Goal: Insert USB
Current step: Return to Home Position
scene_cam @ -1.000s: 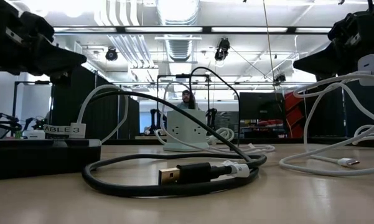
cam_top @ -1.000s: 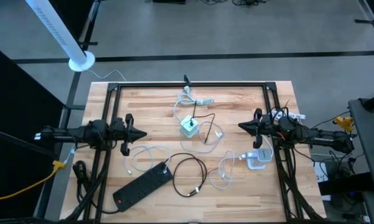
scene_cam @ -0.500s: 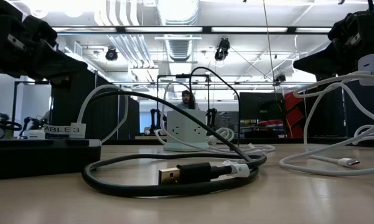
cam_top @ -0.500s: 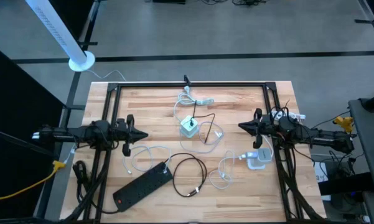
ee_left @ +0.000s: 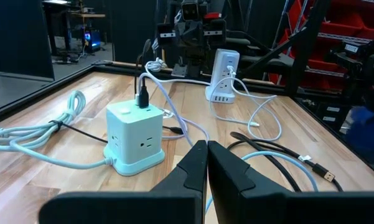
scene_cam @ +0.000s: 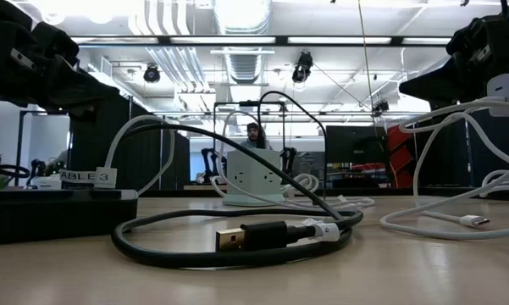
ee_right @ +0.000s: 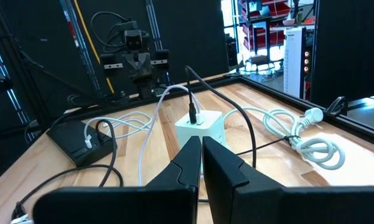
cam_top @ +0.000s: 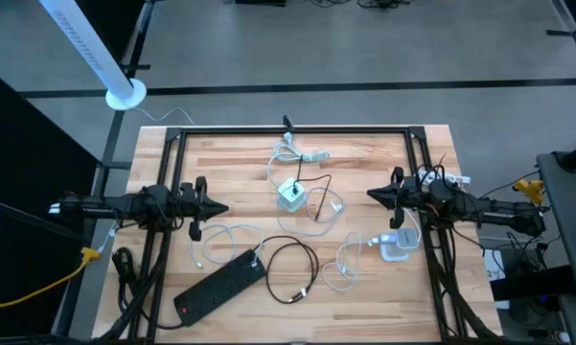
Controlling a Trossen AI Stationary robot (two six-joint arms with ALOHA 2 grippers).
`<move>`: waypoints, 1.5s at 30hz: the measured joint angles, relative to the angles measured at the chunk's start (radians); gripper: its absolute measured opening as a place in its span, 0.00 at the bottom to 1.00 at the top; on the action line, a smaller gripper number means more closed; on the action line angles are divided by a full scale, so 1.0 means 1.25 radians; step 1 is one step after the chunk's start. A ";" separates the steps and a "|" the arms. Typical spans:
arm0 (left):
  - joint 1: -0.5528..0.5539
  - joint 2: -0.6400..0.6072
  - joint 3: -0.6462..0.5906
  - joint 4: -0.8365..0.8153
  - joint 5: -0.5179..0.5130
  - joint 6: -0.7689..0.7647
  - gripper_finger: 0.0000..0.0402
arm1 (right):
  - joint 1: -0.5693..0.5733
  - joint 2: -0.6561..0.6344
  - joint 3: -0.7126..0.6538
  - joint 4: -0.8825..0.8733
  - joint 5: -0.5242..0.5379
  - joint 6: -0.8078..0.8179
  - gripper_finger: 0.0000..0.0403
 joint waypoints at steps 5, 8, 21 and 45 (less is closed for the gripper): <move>0.000 0.000 0.000 0.000 0.000 0.000 0.00 | 0.000 0.000 0.000 0.000 0.000 0.000 0.00; 0.000 0.000 0.000 0.000 0.000 0.000 0.00 | 0.000 0.000 0.000 0.000 0.000 0.000 0.00; 0.000 0.000 0.000 0.000 0.000 0.000 0.00 | 0.000 0.000 0.000 0.000 0.000 0.000 0.00; 0.000 0.000 0.000 0.000 0.000 0.000 0.00 | 0.000 0.000 0.000 0.000 0.000 0.000 0.00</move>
